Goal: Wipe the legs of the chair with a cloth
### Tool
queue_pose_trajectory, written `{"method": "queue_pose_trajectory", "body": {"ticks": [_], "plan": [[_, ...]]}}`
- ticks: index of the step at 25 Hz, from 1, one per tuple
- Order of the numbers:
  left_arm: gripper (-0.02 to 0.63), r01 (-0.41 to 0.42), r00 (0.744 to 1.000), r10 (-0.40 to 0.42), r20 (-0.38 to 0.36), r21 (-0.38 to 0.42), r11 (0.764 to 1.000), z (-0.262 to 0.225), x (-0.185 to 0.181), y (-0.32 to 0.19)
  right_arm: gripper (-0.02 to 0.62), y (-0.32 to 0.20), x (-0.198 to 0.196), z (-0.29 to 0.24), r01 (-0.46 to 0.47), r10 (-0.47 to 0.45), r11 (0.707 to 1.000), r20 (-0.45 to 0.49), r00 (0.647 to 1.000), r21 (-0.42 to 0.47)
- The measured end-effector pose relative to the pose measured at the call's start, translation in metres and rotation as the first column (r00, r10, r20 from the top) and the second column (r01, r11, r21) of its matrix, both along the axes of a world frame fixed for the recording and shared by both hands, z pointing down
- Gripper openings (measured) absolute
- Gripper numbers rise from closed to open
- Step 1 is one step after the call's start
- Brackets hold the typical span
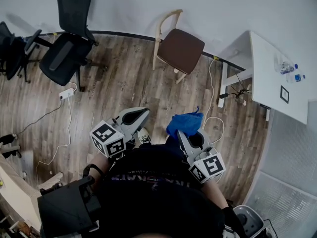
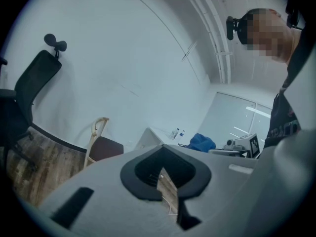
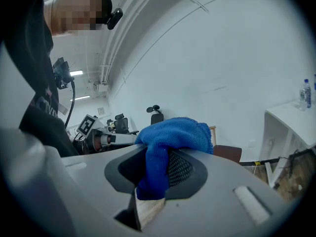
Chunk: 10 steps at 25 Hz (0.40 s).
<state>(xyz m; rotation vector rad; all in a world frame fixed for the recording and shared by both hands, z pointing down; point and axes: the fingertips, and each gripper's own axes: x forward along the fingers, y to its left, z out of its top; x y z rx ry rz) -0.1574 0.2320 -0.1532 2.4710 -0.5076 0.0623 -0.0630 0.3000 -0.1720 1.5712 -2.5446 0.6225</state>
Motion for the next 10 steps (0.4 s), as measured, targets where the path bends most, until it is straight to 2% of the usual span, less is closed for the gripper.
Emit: {"method": "queue_pose_trajectory", "body": {"ticks": [3,10], "plan": [[0.008,0.035,0.999,-0.036,0.005,0.027,0.999,-0.005,-0.01,-0.012,0.098,0.002,-0.002,0.0,0.01,-0.01,1.0,-0.01,1.0,0.0],[0.008,0.025,1.0,-0.025,0.001,0.005,1.0,0.0,-0.01,-0.002,0.098,0.005,-0.006,0.0,0.004,-0.004,1.0,-0.009,1.0,0.0]]}}
